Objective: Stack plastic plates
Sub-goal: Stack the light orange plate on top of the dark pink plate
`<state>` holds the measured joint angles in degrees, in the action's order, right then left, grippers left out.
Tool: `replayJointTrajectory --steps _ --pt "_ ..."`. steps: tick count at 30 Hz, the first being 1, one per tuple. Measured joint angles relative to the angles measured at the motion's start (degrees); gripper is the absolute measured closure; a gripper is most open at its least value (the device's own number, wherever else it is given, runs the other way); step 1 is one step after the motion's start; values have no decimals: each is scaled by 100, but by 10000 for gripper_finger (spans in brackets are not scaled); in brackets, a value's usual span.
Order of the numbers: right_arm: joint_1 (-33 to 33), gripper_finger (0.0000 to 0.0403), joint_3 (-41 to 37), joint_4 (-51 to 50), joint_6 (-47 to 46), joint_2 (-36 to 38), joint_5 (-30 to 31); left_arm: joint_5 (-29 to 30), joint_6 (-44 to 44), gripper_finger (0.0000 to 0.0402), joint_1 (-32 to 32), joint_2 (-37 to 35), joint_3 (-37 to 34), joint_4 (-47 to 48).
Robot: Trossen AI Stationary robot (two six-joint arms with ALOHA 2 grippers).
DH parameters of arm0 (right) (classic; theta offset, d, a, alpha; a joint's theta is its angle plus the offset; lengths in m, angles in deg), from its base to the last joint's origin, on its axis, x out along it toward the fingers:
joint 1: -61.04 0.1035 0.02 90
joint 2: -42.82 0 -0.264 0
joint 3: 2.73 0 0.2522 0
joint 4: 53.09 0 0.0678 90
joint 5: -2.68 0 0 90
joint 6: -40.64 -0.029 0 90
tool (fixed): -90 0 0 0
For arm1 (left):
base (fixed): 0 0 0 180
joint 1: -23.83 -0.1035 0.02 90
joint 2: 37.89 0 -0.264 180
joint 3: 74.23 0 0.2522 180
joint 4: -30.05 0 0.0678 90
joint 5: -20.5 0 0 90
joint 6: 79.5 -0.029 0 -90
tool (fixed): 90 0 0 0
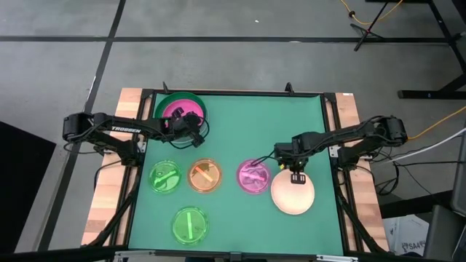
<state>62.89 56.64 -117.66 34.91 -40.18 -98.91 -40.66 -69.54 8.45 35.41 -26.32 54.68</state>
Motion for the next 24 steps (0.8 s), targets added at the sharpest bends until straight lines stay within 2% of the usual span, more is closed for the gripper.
replayJointTrajectory --steps 10,16,24 --pt "-370 403 876 -30 362 0 -153 -170 -4 294 302 0 0 -668" --pt "-892 403 1299 114 575 0 -153 -944 -26 294 490 0 0 -1184" --pt "-1631 403 1553 747 598 0 -244 -2287 -1040 294 828 0 0 -2322"
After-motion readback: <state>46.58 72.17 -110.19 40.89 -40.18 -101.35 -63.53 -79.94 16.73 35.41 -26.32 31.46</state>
